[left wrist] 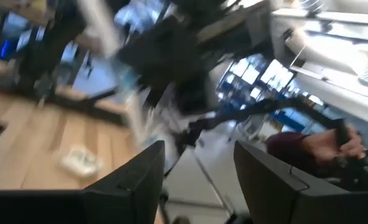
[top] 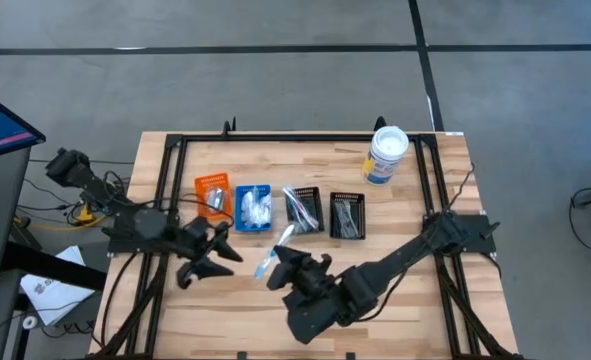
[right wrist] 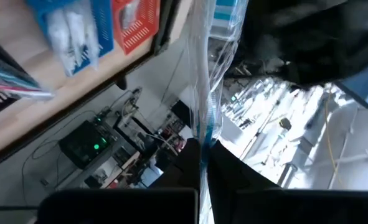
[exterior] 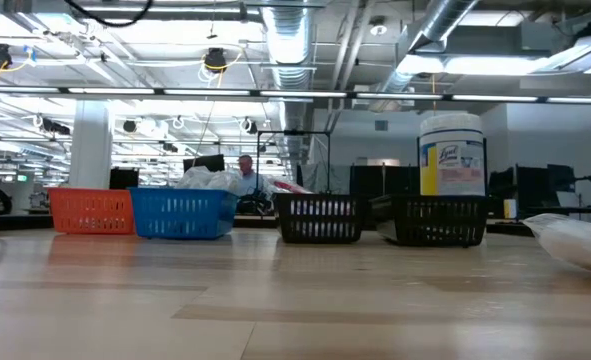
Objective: Pick & Place Travel size toiletries
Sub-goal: Put the blue toothbrush into the left black bin
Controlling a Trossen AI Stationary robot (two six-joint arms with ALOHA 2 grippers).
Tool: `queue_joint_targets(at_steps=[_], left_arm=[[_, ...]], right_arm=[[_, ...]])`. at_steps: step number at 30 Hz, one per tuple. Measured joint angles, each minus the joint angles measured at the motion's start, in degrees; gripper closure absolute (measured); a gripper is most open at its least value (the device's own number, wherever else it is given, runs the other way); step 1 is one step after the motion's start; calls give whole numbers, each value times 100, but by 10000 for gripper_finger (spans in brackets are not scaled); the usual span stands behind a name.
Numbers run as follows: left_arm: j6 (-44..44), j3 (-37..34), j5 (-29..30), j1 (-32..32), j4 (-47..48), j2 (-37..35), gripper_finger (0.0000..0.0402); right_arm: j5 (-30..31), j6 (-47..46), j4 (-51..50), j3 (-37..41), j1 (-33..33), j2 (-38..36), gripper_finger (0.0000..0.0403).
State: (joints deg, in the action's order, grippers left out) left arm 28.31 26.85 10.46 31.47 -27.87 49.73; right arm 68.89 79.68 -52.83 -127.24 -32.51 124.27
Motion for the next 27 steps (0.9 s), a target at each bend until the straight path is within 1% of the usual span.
queue_joint_targets(at_steps=[3,5,7,10,13,17,19,23,27], left_arm=[[249,0,-383,-483,364,207,213],[325,-4,-597,-778,403,422,208],[146,-6,-749,-1022,268,570,199],[-254,-4,-776,-1242,29,665,186],[-480,-4,-815,-1258,-141,698,174],[-541,-4,-1317,-1175,-376,698,165],[-540,-4,-1401,-1135,-416,698,162],[-542,-4,-1397,-1125,-440,698,165],[-548,-4,-1511,-1355,-671,798,174]], right_arm=[[29,-56,83,18,0,-17,402],[30,-111,110,25,0,-24,402],[15,-111,113,30,0,-45,403],[8,-124,-29,23,0,-48,401],[-11,-126,-101,24,0,66,400],[-27,-123,-104,30,-18,73,400],[-22,-126,-83,22,-17,66,400],[-27,-91,164,27,-15,72,399],[-51,71,235,27,31,72,399]])
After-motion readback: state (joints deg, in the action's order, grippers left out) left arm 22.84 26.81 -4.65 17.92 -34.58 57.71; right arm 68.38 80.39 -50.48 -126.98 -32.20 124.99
